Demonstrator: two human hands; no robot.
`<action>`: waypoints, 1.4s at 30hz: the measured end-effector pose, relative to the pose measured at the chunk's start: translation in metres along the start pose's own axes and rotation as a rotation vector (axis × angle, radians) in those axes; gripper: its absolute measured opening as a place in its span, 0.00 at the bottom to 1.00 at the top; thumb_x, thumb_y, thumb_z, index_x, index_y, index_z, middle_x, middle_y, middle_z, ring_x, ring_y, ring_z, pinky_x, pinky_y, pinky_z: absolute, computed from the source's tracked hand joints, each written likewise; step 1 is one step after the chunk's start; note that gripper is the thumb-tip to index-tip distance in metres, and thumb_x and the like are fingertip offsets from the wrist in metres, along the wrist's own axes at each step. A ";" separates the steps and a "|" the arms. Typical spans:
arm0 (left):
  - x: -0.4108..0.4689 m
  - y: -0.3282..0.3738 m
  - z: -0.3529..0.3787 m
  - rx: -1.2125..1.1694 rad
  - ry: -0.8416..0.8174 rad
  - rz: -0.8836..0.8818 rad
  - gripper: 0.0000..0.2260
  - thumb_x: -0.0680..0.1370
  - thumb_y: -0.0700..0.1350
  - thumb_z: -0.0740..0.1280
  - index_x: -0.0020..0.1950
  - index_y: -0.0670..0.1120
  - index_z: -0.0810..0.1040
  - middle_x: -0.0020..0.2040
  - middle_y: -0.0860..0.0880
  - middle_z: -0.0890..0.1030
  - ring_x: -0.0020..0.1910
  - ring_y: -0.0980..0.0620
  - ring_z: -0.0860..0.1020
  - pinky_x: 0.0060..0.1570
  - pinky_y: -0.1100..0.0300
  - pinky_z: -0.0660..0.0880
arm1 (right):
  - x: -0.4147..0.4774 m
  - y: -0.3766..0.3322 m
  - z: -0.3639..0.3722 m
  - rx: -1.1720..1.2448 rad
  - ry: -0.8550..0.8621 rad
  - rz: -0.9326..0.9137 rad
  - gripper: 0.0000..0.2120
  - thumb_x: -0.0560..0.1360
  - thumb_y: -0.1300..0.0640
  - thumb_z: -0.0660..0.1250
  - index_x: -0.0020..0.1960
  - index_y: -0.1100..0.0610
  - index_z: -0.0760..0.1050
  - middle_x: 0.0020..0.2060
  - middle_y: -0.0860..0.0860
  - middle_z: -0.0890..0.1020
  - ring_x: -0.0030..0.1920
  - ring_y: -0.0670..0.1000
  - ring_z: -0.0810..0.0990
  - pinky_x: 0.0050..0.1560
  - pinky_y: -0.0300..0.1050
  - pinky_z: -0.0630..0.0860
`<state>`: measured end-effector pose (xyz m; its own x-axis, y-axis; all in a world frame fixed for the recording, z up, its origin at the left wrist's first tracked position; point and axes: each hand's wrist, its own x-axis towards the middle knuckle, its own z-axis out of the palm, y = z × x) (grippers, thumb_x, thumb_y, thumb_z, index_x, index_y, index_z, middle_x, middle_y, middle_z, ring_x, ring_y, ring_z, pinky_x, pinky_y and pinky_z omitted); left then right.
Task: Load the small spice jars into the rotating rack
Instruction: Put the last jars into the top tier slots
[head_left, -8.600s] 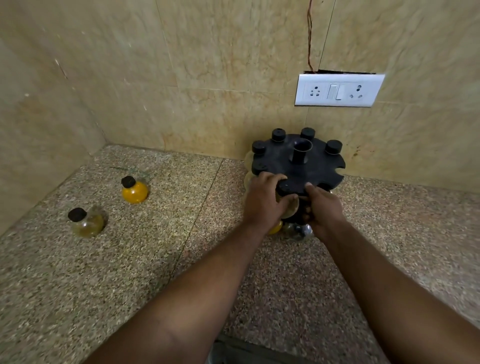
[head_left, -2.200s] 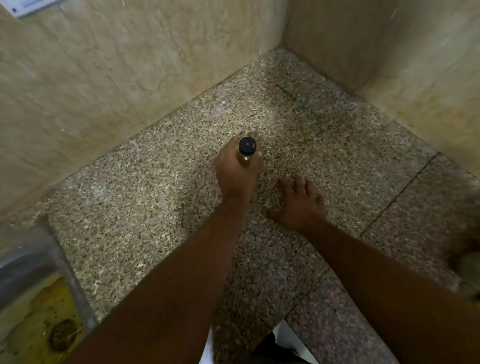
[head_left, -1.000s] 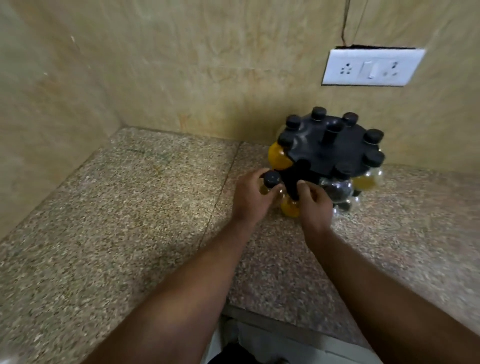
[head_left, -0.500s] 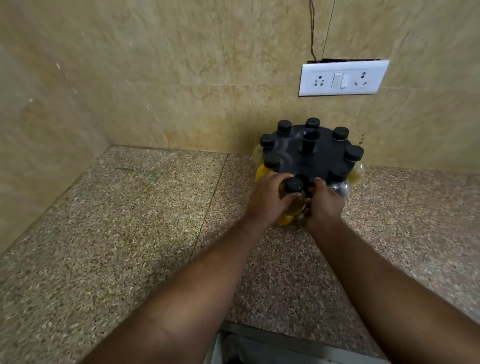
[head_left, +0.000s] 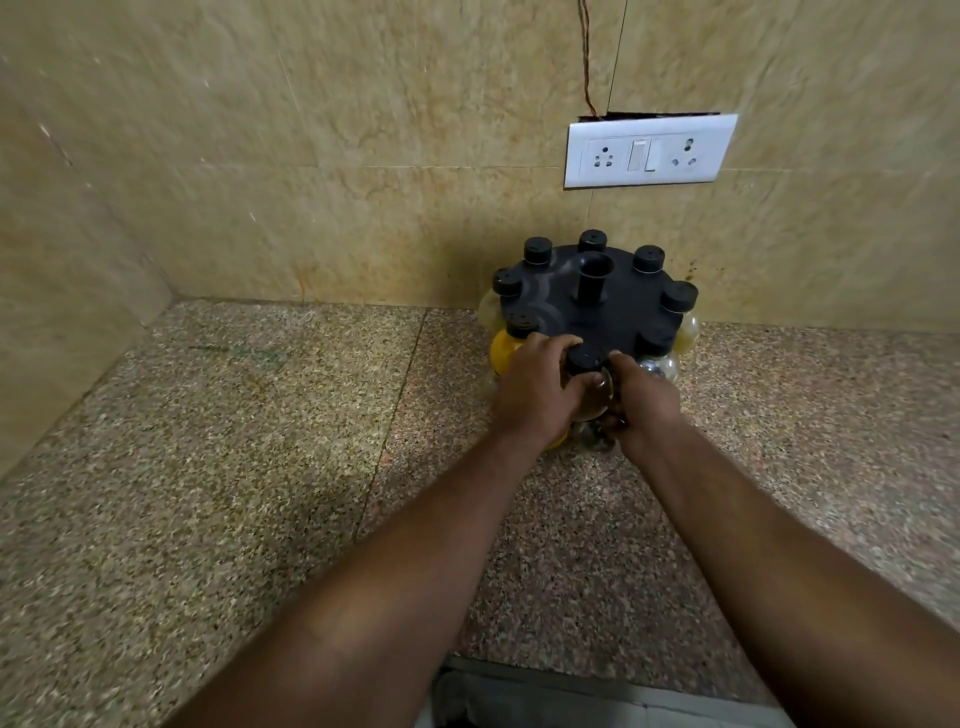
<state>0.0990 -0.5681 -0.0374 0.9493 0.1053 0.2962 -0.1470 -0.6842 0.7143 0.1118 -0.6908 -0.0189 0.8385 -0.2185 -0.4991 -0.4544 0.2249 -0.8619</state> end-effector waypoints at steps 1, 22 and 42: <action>-0.001 0.002 0.002 0.022 0.019 -0.002 0.23 0.75 0.55 0.73 0.67 0.49 0.75 0.60 0.50 0.76 0.59 0.51 0.77 0.56 0.52 0.77 | 0.001 0.000 -0.002 -0.006 -0.008 -0.006 0.09 0.78 0.49 0.69 0.45 0.55 0.78 0.34 0.53 0.80 0.28 0.51 0.72 0.23 0.39 0.65; -0.008 0.007 0.013 0.282 0.089 0.147 0.25 0.80 0.59 0.63 0.68 0.42 0.71 0.62 0.42 0.74 0.57 0.43 0.76 0.51 0.46 0.75 | -0.002 0.000 -0.001 -0.054 0.034 -0.049 0.10 0.78 0.50 0.69 0.43 0.56 0.76 0.32 0.53 0.78 0.27 0.51 0.72 0.25 0.41 0.67; 0.002 0.000 0.005 0.254 0.061 0.030 0.26 0.76 0.58 0.70 0.70 0.47 0.72 0.63 0.46 0.74 0.60 0.46 0.76 0.52 0.43 0.77 | -0.010 0.011 0.004 0.032 0.029 -0.071 0.09 0.80 0.54 0.69 0.42 0.56 0.79 0.36 0.52 0.82 0.32 0.50 0.79 0.29 0.39 0.73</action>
<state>0.1022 -0.5710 -0.0402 0.9261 0.1202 0.3575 -0.0927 -0.8462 0.5248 0.0995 -0.6821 -0.0233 0.8590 -0.2625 -0.4395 -0.3839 0.2376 -0.8923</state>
